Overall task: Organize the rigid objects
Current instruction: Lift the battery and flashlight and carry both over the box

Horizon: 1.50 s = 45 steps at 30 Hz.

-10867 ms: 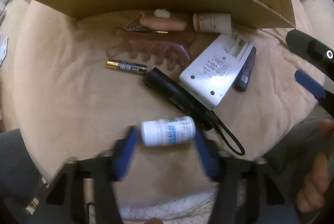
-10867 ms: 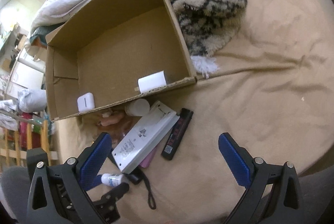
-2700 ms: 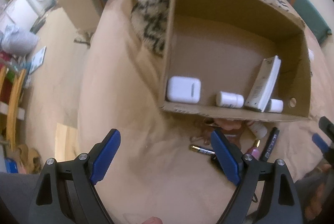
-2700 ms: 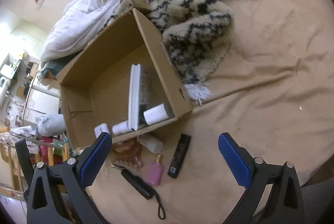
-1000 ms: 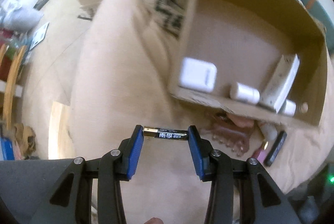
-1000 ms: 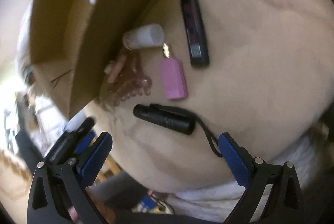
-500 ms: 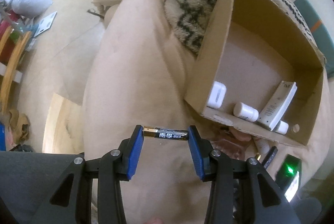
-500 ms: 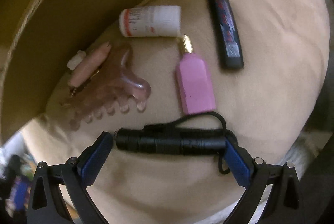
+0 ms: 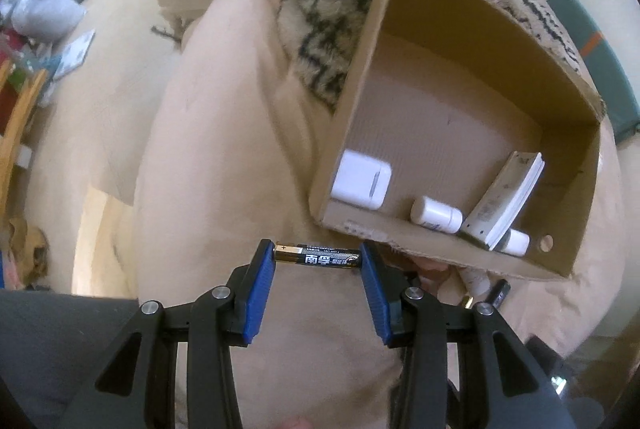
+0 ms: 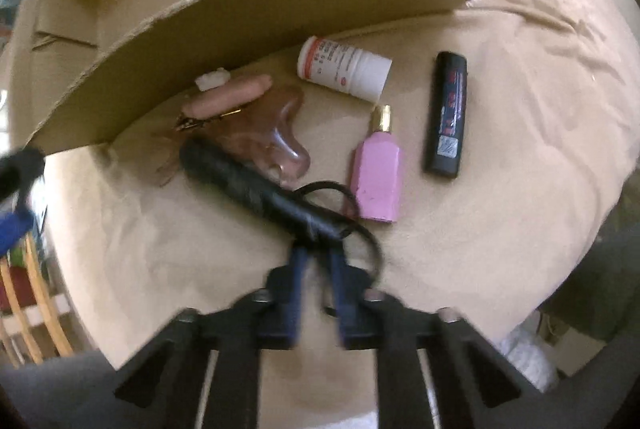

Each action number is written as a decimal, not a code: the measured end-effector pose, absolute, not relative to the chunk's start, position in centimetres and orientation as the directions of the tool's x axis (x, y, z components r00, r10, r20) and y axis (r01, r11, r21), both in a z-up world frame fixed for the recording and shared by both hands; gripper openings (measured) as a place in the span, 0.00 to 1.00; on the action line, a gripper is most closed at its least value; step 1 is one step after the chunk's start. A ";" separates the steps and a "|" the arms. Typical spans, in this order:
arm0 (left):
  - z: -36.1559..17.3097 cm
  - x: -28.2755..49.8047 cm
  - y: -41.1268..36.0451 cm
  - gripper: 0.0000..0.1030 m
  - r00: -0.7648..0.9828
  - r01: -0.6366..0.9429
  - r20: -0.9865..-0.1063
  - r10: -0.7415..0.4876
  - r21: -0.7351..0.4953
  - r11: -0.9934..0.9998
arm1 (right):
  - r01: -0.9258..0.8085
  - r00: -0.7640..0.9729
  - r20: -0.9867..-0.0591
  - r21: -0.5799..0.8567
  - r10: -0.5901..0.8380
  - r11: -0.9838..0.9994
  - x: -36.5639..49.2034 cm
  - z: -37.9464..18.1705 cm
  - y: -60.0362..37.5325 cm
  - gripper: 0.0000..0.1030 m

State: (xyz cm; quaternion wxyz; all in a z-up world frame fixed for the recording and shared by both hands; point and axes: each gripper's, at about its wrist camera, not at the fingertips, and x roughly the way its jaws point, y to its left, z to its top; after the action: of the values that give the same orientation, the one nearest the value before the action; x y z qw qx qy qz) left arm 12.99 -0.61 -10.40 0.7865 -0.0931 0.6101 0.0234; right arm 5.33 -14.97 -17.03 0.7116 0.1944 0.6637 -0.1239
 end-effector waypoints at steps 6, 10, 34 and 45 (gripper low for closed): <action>-10.4 12.9 -1.0 0.38 0.256 -0.149 -0.964 -0.070 -0.111 0.983 | 0.468 0.122 -0.960 0.279 0.251 0.839 4.0 -17.7 -18.3 0.06; -10.8 12.8 -0.5 0.39 0.252 -0.168 -0.966 -0.056 -0.101 0.981 | 0.490 0.130 -0.936 0.347 0.327 0.800 3.8 -17.8 -20.2 0.06; -11.7 13.2 3.4 0.39 0.226 -0.304 -0.974 -0.010 -0.081 0.949 | 0.490 -0.003 -0.998 0.056 0.066 0.870 11.4 -17.6 -13.7 0.99; -12.2 13.0 3.0 0.39 0.215 -0.293 -0.976 0.022 -0.044 0.955 | 0.331 0.116 -0.990 0.118 0.084 0.936 7.1 -13.7 -15.6 0.91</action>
State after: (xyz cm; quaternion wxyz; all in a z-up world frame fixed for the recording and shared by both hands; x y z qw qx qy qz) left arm 12.97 3.00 -12.21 0.7717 -0.1098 0.6180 0.1019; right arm 7.13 -15.57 -13.70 0.7301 0.1574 0.6596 -0.0846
